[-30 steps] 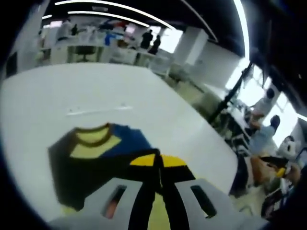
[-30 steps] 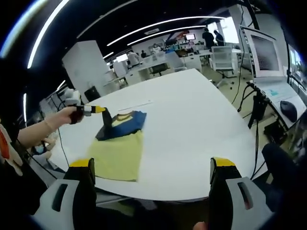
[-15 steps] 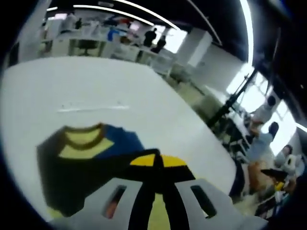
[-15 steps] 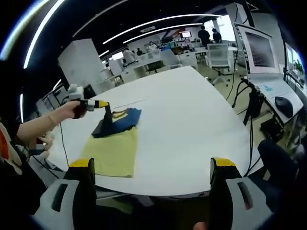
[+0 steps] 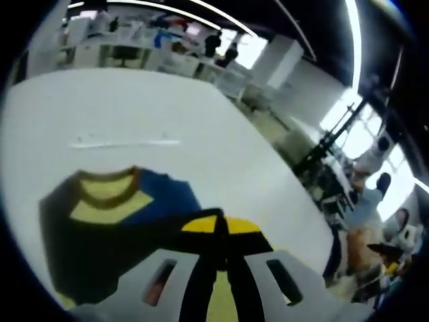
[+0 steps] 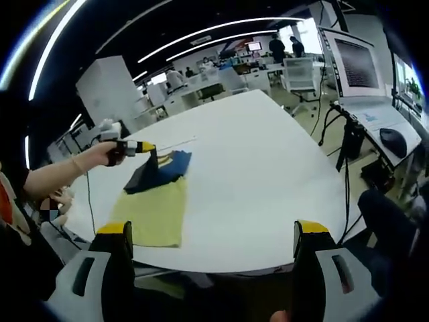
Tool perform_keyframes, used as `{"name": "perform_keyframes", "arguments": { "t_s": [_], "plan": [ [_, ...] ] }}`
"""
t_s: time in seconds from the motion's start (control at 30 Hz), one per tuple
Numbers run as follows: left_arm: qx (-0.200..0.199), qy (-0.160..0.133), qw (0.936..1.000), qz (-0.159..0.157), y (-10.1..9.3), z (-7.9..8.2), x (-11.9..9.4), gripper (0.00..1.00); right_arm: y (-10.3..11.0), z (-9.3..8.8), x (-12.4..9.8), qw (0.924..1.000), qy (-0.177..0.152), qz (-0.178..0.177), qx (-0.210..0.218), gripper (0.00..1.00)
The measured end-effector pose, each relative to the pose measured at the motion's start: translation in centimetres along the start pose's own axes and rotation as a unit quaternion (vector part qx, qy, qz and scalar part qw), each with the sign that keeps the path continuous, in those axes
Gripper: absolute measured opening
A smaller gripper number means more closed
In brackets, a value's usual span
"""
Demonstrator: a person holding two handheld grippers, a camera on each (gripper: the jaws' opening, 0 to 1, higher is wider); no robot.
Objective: Fold the garment on the visible template until the final outline fits inside the template.
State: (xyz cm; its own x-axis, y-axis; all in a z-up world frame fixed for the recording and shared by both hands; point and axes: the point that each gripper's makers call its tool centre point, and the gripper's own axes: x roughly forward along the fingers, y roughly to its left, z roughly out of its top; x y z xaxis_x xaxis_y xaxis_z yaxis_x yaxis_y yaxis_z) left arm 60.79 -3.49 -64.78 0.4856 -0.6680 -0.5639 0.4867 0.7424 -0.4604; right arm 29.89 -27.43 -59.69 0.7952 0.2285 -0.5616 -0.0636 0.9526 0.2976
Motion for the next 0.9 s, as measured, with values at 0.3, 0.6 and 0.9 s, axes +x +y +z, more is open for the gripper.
{"name": "perform_keyframes", "arguments": {
  "t_s": [0.3, 0.6, 0.9],
  "plan": [
    [-0.011, 0.023, 0.9997, 0.005, 0.4, -1.3, 2.6, 0.0, -0.4, -0.2, 0.3, 1.0, 0.008, -0.001, 0.003, 1.0],
    [-0.021, 0.039, 0.999, 0.01, 1.2, -2.1, 5.2, 0.0, -1.2, -0.7, 0.5, 0.9998, 0.018, -0.006, 0.009, 1.0],
    [-0.027, 0.063, 0.9976, 0.011, 1.9, -3.6, 7.9, 0.0, -2.4, -1.5, 0.8, 0.9993, 0.031, -0.012, 0.019, 1.0]
  ]
}}
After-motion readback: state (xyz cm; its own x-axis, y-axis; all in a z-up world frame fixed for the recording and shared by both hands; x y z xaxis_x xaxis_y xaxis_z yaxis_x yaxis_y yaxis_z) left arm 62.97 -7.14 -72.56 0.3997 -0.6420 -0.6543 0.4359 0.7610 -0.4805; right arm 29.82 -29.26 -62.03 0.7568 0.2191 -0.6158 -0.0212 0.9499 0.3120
